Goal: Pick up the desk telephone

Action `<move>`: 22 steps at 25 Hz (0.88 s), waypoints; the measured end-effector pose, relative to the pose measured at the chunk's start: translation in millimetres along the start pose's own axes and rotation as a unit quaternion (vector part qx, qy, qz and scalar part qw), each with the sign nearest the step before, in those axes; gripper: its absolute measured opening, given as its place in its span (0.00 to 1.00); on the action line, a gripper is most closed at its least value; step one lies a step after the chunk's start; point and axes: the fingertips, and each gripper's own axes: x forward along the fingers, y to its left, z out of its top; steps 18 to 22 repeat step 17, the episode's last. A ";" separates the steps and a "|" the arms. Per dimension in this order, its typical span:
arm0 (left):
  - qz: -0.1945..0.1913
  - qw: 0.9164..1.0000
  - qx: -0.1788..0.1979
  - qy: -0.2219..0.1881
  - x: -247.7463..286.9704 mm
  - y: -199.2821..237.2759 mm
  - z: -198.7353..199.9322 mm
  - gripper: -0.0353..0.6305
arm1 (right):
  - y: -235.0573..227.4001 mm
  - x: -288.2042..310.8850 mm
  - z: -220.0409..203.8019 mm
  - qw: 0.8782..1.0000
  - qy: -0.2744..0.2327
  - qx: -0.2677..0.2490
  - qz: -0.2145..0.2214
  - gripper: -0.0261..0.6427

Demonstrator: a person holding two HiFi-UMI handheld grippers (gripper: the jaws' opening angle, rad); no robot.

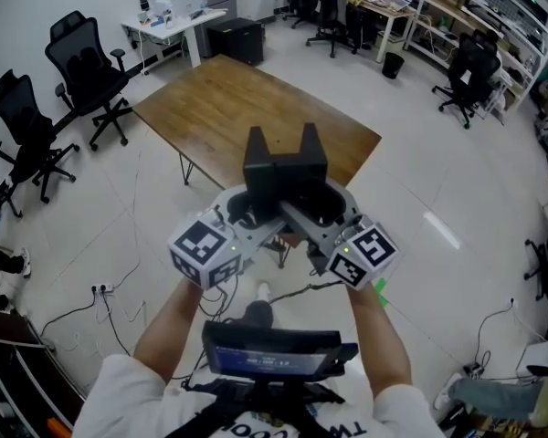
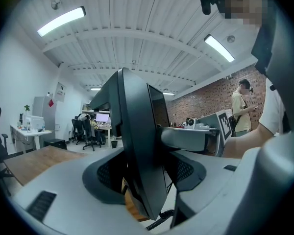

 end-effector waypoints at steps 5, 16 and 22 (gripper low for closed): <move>0.003 1.000 -0.001 0.004 -1.3 -3.3 0.4 0.41 | 1.5 -1.7 -0.6 1.000 -0.002 0.001 0.002 0.50; -0.002 1.000 -0.001 0.011 2.9 2.2 -7.0 0.41 | -4.1 0.7 -6.7 1.000 0.000 0.005 -0.004 0.50; -0.002 1.000 -0.001 0.011 3.3 2.8 -7.8 0.41 | -4.7 1.0 -7.3 1.000 0.000 0.005 -0.004 0.50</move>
